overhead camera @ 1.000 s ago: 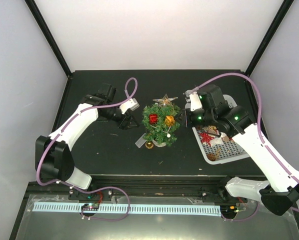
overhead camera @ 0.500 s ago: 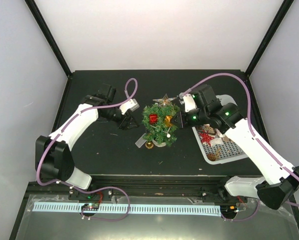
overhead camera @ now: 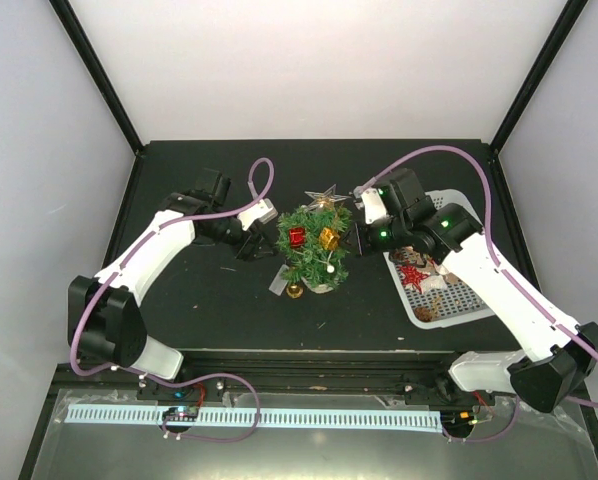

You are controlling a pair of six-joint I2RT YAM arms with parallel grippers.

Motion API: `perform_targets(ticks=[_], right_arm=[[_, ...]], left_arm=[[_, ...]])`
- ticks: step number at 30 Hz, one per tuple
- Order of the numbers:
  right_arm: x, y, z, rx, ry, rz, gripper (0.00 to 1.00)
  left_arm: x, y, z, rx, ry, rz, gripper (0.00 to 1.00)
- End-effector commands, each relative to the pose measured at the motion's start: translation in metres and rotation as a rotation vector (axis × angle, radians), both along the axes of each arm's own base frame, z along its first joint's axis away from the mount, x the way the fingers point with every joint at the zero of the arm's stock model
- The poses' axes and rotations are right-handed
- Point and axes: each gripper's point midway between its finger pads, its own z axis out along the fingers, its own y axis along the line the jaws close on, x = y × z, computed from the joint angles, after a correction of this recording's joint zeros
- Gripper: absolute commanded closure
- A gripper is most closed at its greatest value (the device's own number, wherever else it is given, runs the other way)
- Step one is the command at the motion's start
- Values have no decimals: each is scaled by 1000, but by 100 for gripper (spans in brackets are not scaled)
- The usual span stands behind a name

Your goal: Decorate the small christmas tree

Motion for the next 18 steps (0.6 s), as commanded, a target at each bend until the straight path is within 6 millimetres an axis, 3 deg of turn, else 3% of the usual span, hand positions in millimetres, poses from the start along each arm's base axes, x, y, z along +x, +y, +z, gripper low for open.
perform_targets(ticks=[1, 18], right_arm=[[-5, -4, 4, -4, -35, 7, 86], [-12, -14, 15, 2, -62, -11, 84]], left_arm=[[0, -3, 10, -14, -40, -8, 45], [0, -4, 14, -24, -34, -4, 44]])
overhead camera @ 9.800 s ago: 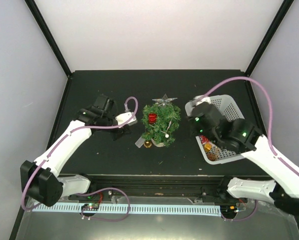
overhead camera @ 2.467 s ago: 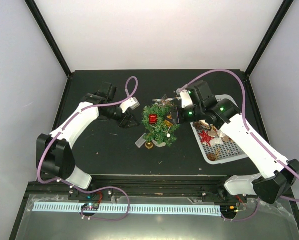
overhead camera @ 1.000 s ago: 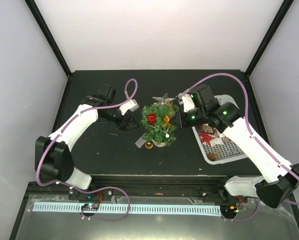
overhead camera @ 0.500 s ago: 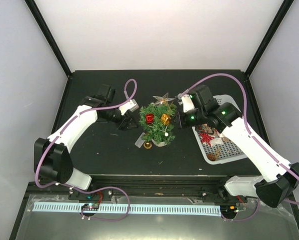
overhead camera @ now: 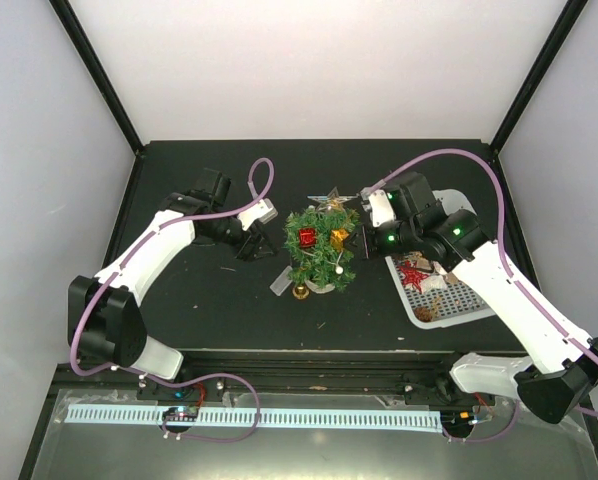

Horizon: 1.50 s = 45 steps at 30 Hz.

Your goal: Decorate the small christmas tree

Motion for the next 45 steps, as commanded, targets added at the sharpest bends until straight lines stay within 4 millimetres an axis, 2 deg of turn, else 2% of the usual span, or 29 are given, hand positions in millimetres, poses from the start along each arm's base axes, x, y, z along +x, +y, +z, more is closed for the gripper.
perform_targets(ticks=[1, 4, 6, 10, 18, 19, 20, 22, 23, 27, 28, 29, 34, 39, 45], right_arm=[[-3, -4, 5, -6, -28, 1, 84], [-2, -7, 9, -11, -40, -12, 81], [-3, -10, 15, -10, -56, -23, 76], [-4, -16, 28, -1, -92, -42, 58], [-16, -29, 47, 4, -138, -55, 36], [-19, -33, 51, -1, -145, -58, 34], [-22, -38, 53, -12, -147, -60, 26], [-30, -50, 55, -50, -150, -68, 23], [-35, -57, 55, -72, -151, -75, 22], [-54, -91, 64, -112, -207, -139, 22], [-60, -98, 68, -104, -225, -154, 22], [-75, -115, 76, -86, -252, -192, 22], [-99, -150, 79, -72, -291, -288, 22], [-119, -169, 81, -19, -317, -332, 22], [-133, -171, 72, 38, -247, -357, 22]], left_arm=[[0, -4, 14, -23, -37, -5, 44], [-2, -2, 14, -16, -41, -4, 44], [-3, -1, 15, -11, -45, -6, 44], [-3, 4, 20, 12, -67, -1, 43], [-5, 27, 43, 59, -132, 37, 41], [-7, 33, 46, 75, -130, 45, 39], [-8, 39, 53, 86, -148, 57, 33], [-10, 53, 66, 95, -174, 96, 22], [-14, 60, 84, 88, -223, 120, 19], [-42, 80, 124, 124, -354, 147, 15], [-53, 85, 129, 147, -379, 138, 14], [-81, 96, 140, 202, -403, 125, 14], [-128, 102, 164, 183, -499, 138, 14], [-165, 97, 170, 118, -536, 115, 14], [-182, 93, 170, 64, -545, 114, 13]])
